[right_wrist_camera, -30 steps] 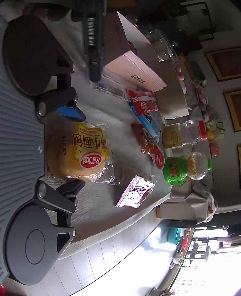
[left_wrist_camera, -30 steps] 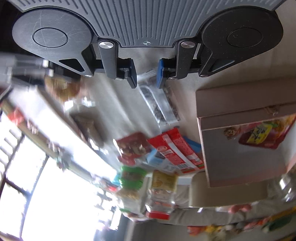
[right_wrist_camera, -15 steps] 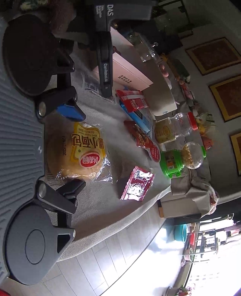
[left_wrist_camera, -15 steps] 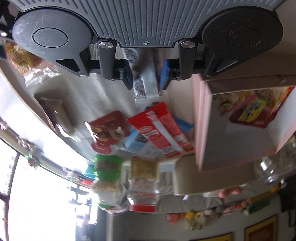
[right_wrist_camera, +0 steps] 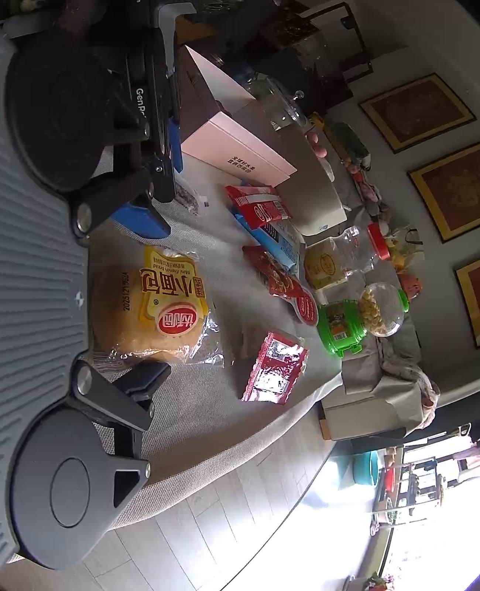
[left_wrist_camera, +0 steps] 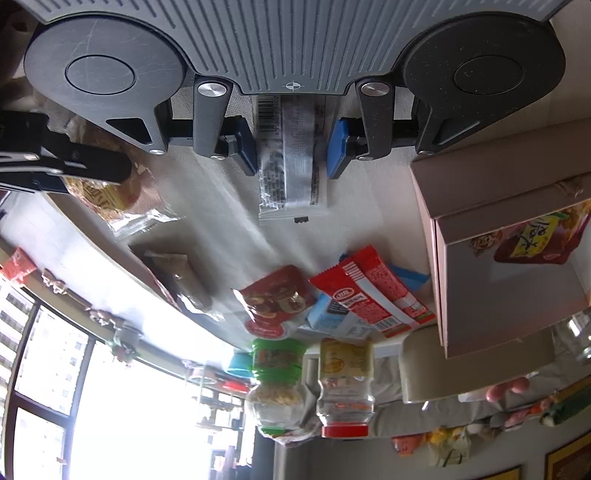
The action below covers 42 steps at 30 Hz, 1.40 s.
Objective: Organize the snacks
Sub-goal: 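Grasp the clear packet with the left gripper while the right gripper grasps the bread bun, then lift the clear packet with the left gripper while the right gripper lifts the yellow bread bun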
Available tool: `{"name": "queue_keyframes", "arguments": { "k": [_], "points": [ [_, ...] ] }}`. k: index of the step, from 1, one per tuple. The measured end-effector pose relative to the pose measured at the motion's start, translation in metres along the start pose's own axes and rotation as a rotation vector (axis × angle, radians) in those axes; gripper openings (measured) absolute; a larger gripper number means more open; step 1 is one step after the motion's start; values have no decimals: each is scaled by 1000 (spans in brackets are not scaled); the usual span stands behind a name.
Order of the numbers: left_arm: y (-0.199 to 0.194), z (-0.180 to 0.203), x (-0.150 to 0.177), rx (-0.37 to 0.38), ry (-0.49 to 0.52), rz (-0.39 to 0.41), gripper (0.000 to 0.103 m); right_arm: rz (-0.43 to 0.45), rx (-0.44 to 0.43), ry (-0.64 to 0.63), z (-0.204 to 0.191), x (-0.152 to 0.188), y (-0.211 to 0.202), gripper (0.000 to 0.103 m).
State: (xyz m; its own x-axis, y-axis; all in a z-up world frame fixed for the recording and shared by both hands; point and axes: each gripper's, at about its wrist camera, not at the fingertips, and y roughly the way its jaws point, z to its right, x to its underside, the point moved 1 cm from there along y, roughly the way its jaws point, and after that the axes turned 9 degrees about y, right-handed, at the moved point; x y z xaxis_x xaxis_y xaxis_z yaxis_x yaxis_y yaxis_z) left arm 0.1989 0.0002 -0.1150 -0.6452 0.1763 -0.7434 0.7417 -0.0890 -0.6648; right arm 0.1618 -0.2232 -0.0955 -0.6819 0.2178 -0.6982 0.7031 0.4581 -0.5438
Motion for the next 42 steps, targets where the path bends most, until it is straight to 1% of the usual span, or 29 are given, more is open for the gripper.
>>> {"name": "queue_keyframes", "arguments": {
  "k": [5,9,11,14,17,18,20,23,27,29,31,32,35,37,38,39,40,42],
  "points": [
    [8,3,-6,-19,30,0,46,-9,0,-18,-3,1,3,80],
    [2,-2,0,16,30,9,45,-21,1,-44,-7,1,5,84],
    [-7,-2,9,32,24,22,43,-26,0,-52,-9,1,6,85],
    [-25,-2,26,48,5,41,43,-31,3,-62,-11,1,8,87],
    [-44,2,39,75,8,30,43,-56,16,-112,-17,2,12,94],
    [-50,2,43,88,0,24,43,-68,22,-139,-20,2,14,99],
    [-59,0,50,103,-31,17,43,-110,27,-203,-28,3,20,103],
    [-68,-8,58,116,-109,16,43,-130,57,-244,-34,5,24,103],
    [-72,-14,61,133,-181,-2,43,-153,96,-248,-36,6,21,103],
    [-73,-13,61,130,-176,-4,43,-171,101,-282,-39,9,20,103],
    [-74,-10,62,123,-155,2,43,-214,110,-364,-43,11,21,103],
    [-74,-9,64,121,-149,7,43,-219,118,-366,-44,10,21,103],
    [-75,-11,67,132,-162,20,44,-207,122,-289,-40,3,14,100],
    [-75,-14,69,144,-180,28,44,-169,109,-229,-37,-4,9,99],
    [-75,-15,70,148,-184,32,44,-147,116,-204,-36,-8,9,97],
    [-75,-15,71,150,-186,37,44,-132,130,-186,-35,-11,9,93],
    [-75,-15,71,151,-186,39,44,-125,145,-172,-33,-14,10,90],
    [-76,-14,72,151,-178,41,44,-146,153,-153,-31,-16,15,79]
  ]
}}
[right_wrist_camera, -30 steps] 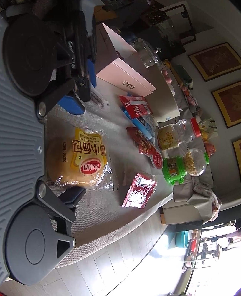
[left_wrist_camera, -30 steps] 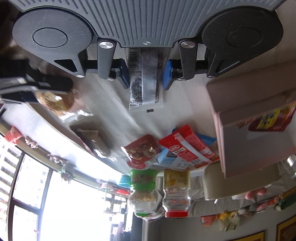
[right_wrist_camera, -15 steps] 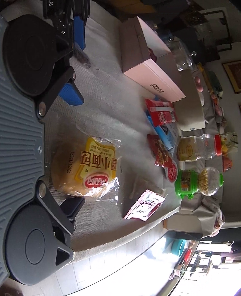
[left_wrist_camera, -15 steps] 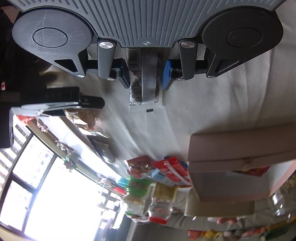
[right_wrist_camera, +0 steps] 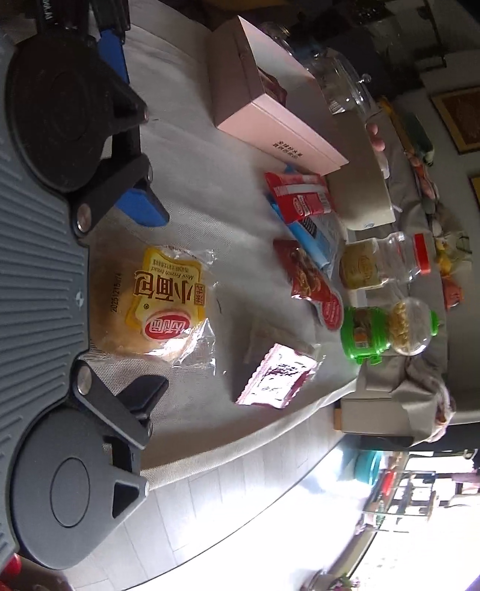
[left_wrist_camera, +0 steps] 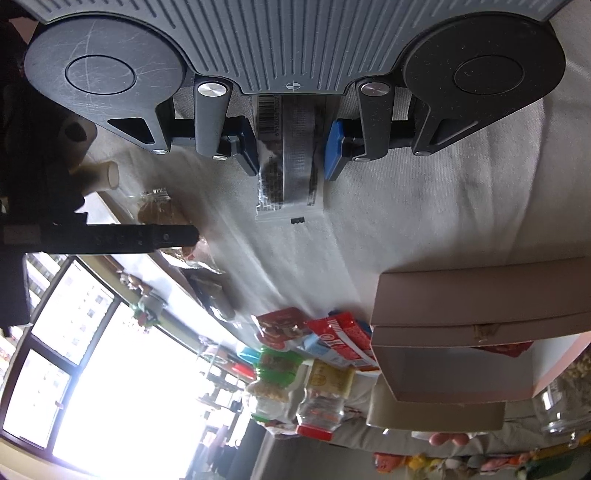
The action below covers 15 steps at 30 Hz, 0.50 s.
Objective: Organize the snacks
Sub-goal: 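Lift the clear packet with the left gripper while the right gripper lifts the yellow bread bun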
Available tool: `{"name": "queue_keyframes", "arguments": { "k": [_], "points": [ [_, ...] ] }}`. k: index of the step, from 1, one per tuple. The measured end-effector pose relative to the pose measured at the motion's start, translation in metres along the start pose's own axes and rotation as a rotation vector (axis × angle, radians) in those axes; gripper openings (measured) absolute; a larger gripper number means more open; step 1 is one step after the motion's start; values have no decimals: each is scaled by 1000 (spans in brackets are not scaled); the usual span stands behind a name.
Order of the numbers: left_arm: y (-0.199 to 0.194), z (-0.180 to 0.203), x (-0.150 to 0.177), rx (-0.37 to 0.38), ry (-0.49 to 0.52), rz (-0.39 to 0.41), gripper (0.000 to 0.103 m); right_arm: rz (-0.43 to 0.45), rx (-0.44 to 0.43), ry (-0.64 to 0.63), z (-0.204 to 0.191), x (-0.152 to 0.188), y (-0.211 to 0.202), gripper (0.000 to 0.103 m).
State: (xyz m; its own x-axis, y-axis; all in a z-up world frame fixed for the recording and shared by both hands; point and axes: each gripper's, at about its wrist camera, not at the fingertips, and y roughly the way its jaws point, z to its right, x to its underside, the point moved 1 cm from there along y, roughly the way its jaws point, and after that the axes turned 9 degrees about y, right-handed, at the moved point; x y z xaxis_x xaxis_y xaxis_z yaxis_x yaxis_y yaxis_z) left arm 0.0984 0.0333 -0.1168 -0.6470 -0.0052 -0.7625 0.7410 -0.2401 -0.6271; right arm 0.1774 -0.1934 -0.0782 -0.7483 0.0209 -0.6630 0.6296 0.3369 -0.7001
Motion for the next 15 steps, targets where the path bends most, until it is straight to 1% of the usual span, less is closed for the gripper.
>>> {"name": "queue_keyframes", "arguments": {
  "k": [2,5,10,12,15],
  "points": [
    [-1,1,0,2,5,-2,44,-31,-2,-12,-1,5,2,74],
    [-2,1,1,7,5,-4,44,-21,12,-93,-7,20,-9,68],
    [-1,2,1,0,10,-9,43,-49,-8,-129,-4,41,-35,67],
    [-2,3,1,2,15,-15,43,-46,-8,-143,-4,48,-45,65],
    [-5,2,0,18,5,-30,42,-50,-54,-157,-9,53,-59,62]
  ]
}}
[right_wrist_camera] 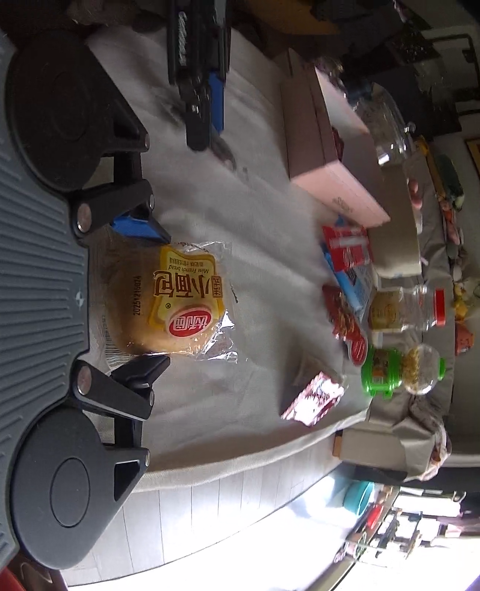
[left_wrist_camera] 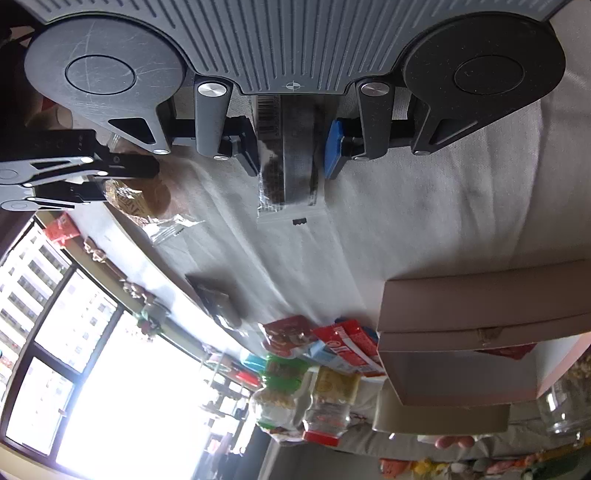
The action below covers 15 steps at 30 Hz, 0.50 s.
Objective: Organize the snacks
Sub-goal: 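Lift the clear packet with the left gripper while the right gripper lifts the yellow bread bun, then lower the clear packet and bread bun into the pink box and open both grippers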
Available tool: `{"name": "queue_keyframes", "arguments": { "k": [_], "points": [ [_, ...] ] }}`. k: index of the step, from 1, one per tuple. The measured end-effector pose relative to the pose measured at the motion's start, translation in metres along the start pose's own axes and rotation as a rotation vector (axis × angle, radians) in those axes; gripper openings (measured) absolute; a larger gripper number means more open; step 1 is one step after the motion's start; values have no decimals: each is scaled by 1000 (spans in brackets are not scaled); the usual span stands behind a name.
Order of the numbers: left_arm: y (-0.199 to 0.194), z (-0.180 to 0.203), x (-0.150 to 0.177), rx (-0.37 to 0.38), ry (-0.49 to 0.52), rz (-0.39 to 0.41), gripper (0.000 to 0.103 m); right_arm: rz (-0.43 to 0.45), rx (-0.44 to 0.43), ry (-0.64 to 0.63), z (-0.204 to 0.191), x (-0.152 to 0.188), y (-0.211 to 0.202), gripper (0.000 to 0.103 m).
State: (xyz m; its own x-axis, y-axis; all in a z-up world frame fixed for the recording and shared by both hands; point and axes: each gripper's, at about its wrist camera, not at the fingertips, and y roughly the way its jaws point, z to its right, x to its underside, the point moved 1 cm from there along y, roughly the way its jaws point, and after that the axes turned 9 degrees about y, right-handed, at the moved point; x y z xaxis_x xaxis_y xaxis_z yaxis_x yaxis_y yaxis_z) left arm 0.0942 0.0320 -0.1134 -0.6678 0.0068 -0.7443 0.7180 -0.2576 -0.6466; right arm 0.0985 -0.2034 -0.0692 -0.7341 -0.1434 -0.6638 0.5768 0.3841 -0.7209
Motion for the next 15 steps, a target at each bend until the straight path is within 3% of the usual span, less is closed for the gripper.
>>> {"name": "queue_keyframes", "arguments": {
  "k": [8,12,15],
  "points": [
    [-25,0,12,40,-30,4,38,51,-97,-111,-34,-10,-32,59],
    [-67,-14,-2,35,-54,116,38,101,-152,-137,-48,-34,-49,58],
    [-112,-33,-35,-54,-27,252,38,213,-181,-158,-66,-77,-72,58]
  ]
}}
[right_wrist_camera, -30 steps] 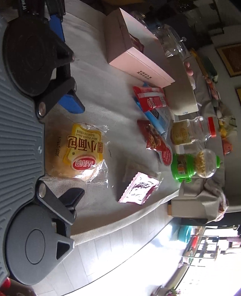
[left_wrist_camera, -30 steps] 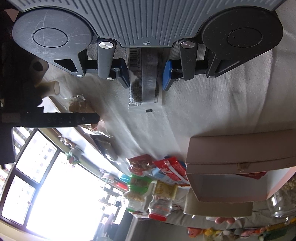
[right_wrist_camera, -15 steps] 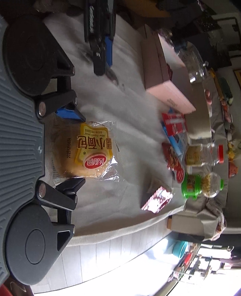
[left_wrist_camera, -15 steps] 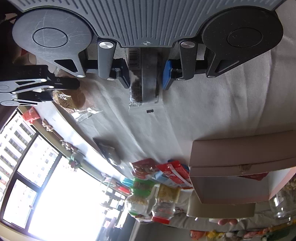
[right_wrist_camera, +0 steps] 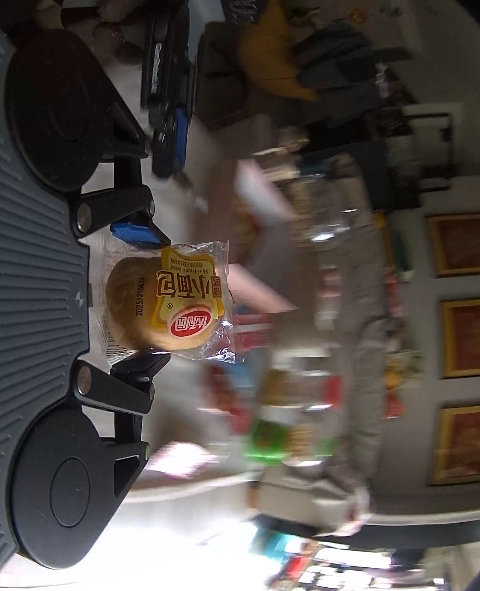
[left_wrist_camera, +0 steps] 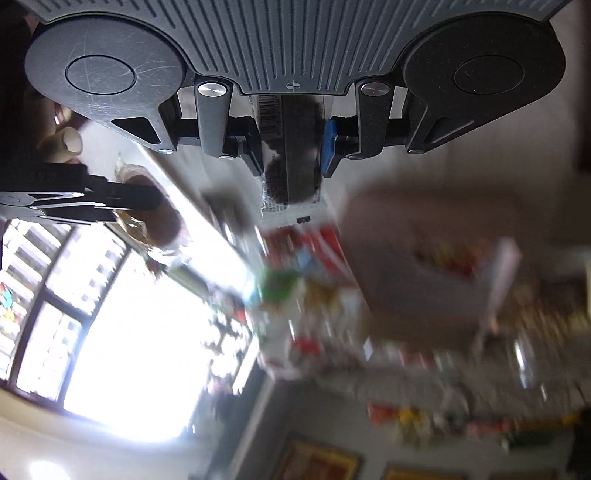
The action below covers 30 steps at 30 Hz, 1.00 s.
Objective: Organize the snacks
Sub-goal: 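Lower the clear packet and bread bun into the pink box and open both grippers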
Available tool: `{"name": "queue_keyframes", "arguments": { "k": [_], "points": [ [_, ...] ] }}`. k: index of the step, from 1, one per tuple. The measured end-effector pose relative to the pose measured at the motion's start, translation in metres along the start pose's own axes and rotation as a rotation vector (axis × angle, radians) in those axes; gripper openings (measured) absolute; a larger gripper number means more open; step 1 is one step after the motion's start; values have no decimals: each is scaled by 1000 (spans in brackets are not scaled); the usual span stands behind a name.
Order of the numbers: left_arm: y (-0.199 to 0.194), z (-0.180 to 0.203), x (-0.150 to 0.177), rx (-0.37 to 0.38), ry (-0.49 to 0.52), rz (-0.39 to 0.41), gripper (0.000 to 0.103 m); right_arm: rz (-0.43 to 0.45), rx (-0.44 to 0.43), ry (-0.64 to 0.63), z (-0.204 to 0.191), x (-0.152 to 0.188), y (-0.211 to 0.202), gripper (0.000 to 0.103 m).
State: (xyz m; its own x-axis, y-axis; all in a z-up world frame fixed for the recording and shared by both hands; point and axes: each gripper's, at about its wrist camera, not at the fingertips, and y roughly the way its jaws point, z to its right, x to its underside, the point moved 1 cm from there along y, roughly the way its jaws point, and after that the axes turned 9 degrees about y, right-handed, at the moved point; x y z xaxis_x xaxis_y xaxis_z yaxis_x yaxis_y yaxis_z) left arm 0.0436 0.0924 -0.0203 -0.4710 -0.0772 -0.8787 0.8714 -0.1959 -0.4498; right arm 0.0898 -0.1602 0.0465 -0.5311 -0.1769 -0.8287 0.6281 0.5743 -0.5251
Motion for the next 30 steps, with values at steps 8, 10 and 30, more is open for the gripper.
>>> {"name": "queue_keyframes", "arguments": {
  "k": [8,10,30],
  "points": [
    [-3,-62,-119,-129,21,169,38,149,-66,34,-33,-149,38,59],
    [32,-82,-126,-111,-44,104,38,122,-37,25,-42,-168,72,59],
    [97,-149,-57,-132,-221,17,29,-336,-64,74,-64,-131,311,70]
  ]
}}
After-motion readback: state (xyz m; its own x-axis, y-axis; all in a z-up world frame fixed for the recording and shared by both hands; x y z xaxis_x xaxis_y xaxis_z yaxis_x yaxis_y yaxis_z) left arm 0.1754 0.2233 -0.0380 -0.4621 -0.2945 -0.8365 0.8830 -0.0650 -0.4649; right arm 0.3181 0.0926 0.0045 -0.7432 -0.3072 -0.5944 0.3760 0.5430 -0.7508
